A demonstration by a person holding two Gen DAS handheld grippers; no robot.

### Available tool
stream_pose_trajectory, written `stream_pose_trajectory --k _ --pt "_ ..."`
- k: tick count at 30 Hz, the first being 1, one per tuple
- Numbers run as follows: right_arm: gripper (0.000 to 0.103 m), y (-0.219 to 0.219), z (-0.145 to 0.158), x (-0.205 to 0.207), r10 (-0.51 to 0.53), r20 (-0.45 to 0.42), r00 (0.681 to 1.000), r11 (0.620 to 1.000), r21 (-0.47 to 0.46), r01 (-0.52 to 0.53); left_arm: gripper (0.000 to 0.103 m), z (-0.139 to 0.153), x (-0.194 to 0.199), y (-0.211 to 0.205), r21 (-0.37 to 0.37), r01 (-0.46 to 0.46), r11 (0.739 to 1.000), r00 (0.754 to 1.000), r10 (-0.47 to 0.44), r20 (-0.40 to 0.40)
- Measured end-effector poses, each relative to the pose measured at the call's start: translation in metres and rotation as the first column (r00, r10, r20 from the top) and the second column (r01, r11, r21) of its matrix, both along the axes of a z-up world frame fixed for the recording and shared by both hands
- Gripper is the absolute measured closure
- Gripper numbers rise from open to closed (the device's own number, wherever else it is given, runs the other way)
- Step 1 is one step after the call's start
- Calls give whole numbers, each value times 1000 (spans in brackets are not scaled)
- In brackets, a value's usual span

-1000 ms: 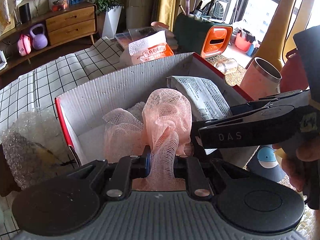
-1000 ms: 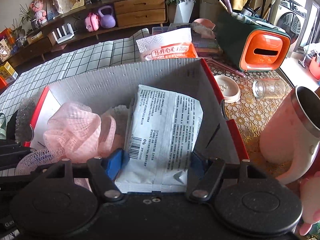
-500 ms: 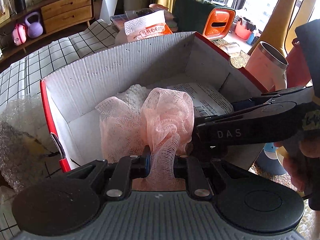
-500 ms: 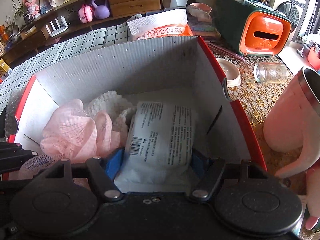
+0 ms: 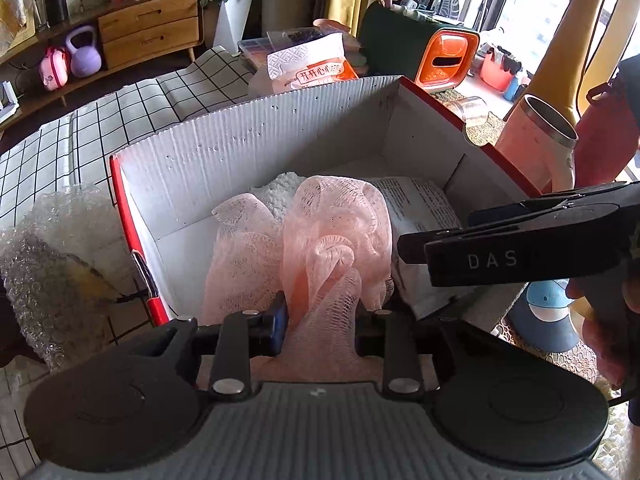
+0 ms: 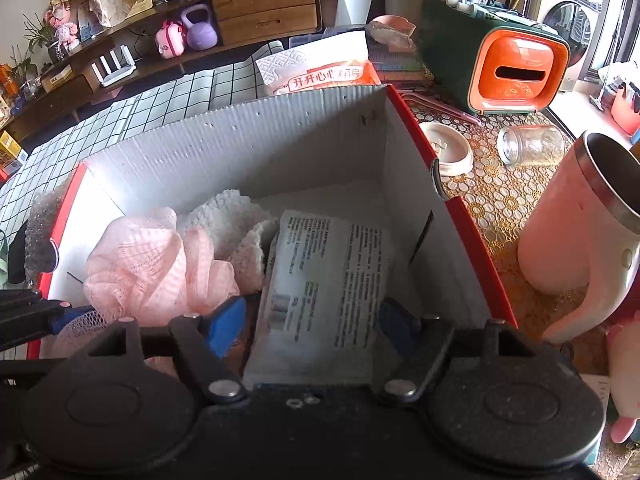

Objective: Organize soft objects
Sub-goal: 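Lower both tools into the red box and open them, releasing puff and packet, then withdraw both open tools from the red box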

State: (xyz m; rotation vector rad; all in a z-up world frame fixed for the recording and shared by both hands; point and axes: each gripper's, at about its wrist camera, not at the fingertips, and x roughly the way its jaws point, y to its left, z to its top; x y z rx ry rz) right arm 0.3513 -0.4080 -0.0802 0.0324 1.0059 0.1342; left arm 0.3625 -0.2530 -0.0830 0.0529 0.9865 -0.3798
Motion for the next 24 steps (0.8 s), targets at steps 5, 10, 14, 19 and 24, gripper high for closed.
stream_pose_trajectory --k 5,10,14,19,24 --pt "27 0 10 -10 0 23 1000 1000 -5 0 74 8 -7 3 1 -9 1000 1000 9 21" --pt "27 -2 22 -21 -5 52 999 1000 8 5 74 17 -17 9 -8 -4 1000 999 4 41" --pt "25 -5 32 -31 -8 78 997 1000 29 6 74 26 -26 14 -19 -6 1000 999 7 54" --pt "23 -6 45 -47 -11 111 994 999 51 5 40 36 -37 20 -24 -9 1000 997 10 79" --pt "20 -5 57 -64 -7 142 990 997 81 -5 34 51 -50 29 -62 -11 998 992 18 123"
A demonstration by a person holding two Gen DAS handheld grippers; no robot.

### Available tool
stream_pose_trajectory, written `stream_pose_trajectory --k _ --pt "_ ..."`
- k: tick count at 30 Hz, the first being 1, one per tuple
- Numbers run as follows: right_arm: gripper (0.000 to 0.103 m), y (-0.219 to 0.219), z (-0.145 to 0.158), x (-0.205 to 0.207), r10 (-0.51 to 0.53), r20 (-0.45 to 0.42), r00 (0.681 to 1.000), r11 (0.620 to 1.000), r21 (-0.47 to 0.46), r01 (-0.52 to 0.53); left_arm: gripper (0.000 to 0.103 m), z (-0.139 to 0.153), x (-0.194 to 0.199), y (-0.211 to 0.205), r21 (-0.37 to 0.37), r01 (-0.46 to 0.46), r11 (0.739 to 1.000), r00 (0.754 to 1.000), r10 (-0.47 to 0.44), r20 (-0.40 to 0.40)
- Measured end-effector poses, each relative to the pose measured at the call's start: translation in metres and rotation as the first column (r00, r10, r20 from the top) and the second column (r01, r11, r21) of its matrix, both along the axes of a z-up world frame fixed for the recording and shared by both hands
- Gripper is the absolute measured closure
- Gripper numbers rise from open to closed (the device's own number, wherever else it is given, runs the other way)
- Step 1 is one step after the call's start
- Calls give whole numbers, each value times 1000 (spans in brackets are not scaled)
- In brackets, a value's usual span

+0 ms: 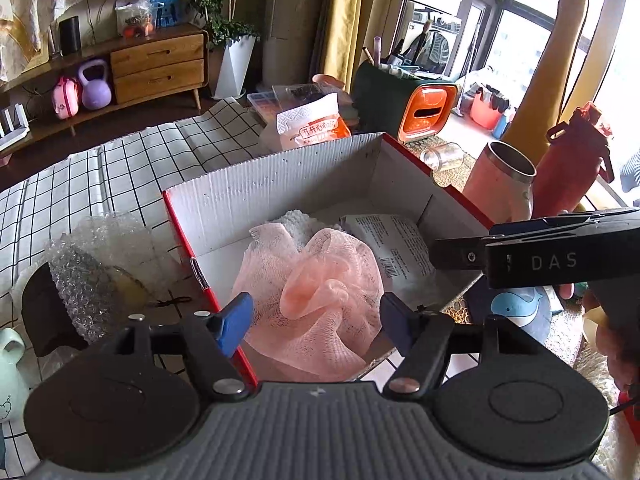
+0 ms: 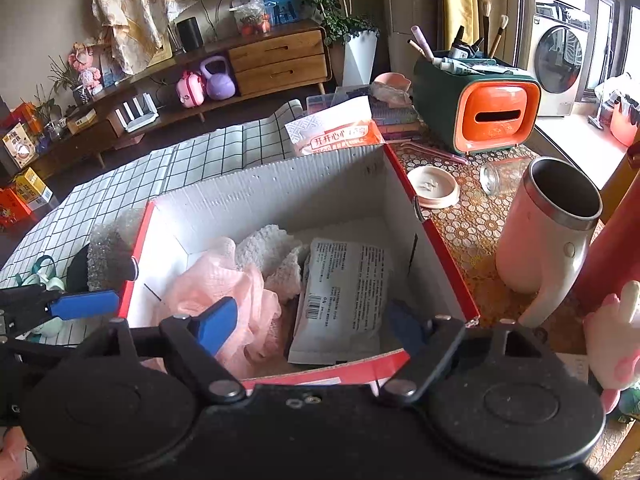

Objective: Organize soft objects
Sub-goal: 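Withdraw both open tools from the red box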

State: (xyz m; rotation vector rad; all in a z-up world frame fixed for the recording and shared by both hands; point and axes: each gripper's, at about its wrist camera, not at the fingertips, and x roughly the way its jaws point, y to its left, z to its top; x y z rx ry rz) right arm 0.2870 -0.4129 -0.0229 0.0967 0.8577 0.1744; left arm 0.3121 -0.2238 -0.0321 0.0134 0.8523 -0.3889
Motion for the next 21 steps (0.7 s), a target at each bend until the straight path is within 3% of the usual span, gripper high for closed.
stream_pose_trajectory --k 8,13,16,21 --pt "8 12 19 -33 32 58 998 999 38 -34 33 20 -23 25 -22 -8 1000 1000 9 29" --pt "1 28 31 -52 68 96 993 995 67 -75 25 29 -42 53 -47 -27 999 999 29 44" --pt "0 42 36 -63 100 110 989 991 82 -109 19 34 -54 72 -51 -43 998 997 46 58" --pt "0 70 40 -81 150 122 981 981 107 -163 18 42 -74 107 -64 -66 996 995 71 71"
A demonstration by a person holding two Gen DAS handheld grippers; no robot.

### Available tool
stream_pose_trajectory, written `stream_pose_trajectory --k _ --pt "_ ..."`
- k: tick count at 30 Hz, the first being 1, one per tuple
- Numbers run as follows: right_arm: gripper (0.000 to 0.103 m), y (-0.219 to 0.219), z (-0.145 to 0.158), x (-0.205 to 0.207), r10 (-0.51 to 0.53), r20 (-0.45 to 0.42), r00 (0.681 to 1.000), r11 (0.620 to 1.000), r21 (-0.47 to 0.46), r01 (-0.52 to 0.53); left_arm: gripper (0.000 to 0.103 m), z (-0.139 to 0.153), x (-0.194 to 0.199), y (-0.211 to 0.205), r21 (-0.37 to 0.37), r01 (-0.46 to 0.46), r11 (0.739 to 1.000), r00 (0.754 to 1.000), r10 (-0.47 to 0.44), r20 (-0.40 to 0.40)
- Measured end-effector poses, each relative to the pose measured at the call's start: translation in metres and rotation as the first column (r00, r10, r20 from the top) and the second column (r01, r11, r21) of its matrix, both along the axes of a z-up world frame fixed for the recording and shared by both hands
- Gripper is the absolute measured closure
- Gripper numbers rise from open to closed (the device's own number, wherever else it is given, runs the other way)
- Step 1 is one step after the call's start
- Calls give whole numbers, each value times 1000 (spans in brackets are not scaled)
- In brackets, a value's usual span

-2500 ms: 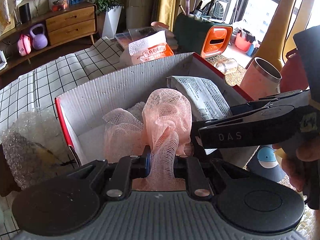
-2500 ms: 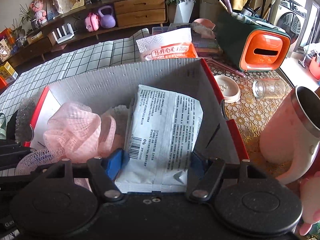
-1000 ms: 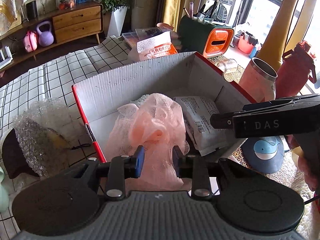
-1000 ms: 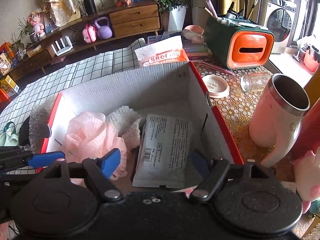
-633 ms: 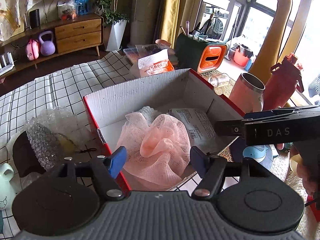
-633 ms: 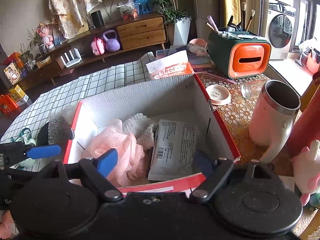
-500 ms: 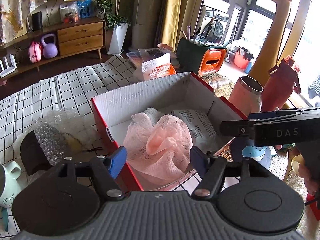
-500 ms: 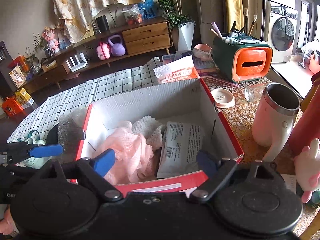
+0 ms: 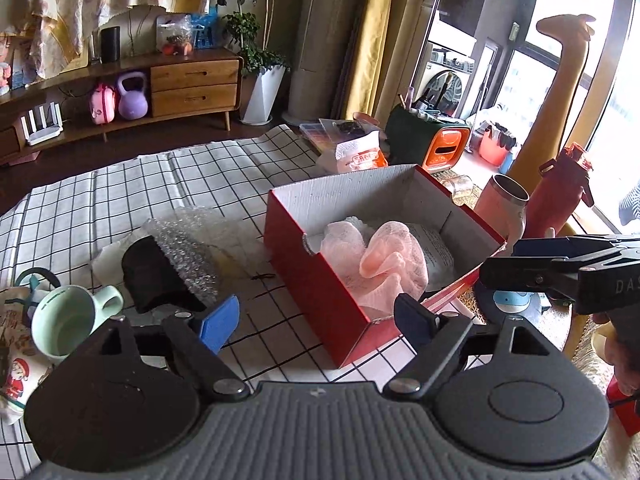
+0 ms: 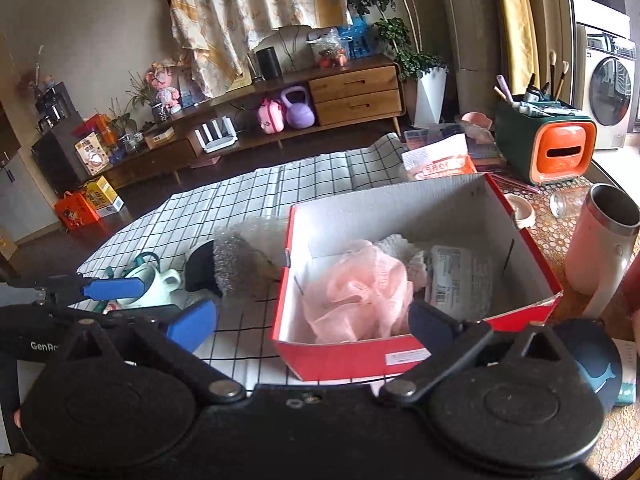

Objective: Organize soft objects
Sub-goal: 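Withdraw both open tools from the red box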

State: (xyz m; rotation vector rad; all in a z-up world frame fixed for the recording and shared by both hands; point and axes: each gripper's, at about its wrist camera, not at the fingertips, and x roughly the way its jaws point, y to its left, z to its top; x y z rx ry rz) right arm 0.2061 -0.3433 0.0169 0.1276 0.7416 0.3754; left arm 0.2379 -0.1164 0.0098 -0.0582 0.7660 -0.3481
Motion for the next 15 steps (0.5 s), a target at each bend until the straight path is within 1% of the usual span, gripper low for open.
stream_pose_trajectory --k 3,7,10,15 --pt "0 18 2 -10 32 5 999 999 16 -32 17 3 -11 21 2 -21 1000 1000 21 7" --pt "0 40 3 -17 72 5 997 997 31 -72 4 5 -26 52 6 -47 999 999 47 22" --pt "0 59 1 -19 101 -2 995 994 30 -101 3 6 -36 77 -7 -60 998 998 60 37" --pt "0 91 -1 -20 150 -10 989 989 15 -149 2 6 -47 117 -1 -99 995 994 99 48"
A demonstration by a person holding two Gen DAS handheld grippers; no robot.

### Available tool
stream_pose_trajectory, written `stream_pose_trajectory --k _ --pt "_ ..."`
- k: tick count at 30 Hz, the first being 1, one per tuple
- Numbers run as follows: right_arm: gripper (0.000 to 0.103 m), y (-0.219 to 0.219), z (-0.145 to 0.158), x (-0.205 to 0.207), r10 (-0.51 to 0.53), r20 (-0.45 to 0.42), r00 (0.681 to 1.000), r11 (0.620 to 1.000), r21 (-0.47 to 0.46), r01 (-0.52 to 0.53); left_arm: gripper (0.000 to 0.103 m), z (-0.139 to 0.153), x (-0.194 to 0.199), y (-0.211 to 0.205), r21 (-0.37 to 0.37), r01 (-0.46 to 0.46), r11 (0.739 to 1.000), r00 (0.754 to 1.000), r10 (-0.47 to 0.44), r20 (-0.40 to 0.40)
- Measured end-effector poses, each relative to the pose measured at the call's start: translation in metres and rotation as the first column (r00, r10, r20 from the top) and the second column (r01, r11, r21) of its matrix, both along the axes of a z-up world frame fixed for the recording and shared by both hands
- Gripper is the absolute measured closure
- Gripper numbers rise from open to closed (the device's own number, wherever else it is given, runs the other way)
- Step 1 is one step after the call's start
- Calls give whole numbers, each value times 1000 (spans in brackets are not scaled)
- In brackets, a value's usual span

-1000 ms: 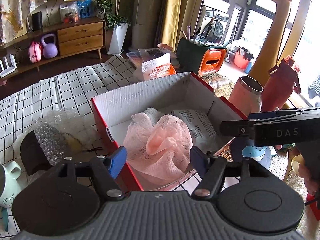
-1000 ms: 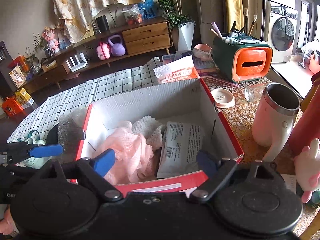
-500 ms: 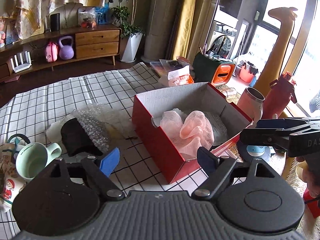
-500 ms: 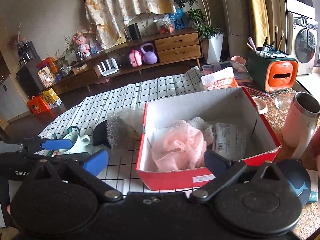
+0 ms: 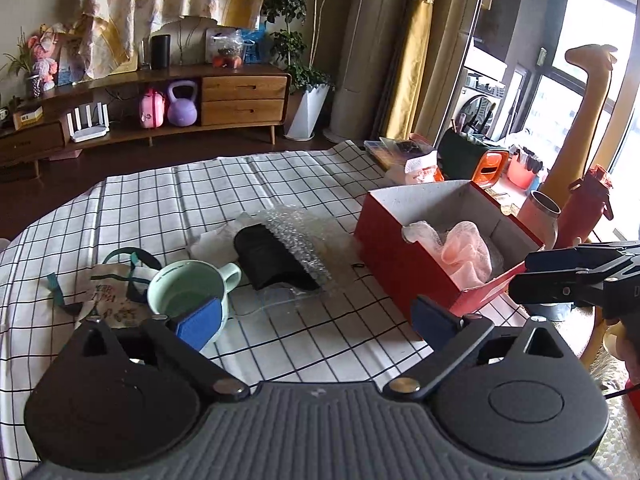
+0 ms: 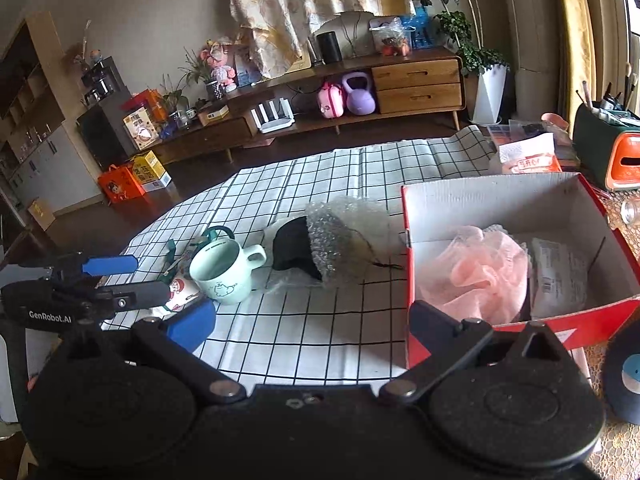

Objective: Organize soft objects
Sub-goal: 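Withdraw both open tools from the red box, then move the open left tool down toward the Christmas tote bag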

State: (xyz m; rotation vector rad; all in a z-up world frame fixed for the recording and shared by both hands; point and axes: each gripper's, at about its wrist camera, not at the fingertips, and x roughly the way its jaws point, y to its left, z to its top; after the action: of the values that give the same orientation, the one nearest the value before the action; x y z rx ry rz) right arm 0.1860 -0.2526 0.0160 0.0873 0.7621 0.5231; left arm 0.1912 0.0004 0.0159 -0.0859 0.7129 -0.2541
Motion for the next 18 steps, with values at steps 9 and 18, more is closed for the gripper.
stream_pose_trajectory --k 9,18 --pt "0 46 -15 16 51 5 999 998 -30 -51 1 -15 -3 83 -49 -141 989 990 140 -27" --pt "2 86 -46 65 29 -9 1000 993 -117 -29 1 -49 13 135 25 -246 969 968 247 -37"
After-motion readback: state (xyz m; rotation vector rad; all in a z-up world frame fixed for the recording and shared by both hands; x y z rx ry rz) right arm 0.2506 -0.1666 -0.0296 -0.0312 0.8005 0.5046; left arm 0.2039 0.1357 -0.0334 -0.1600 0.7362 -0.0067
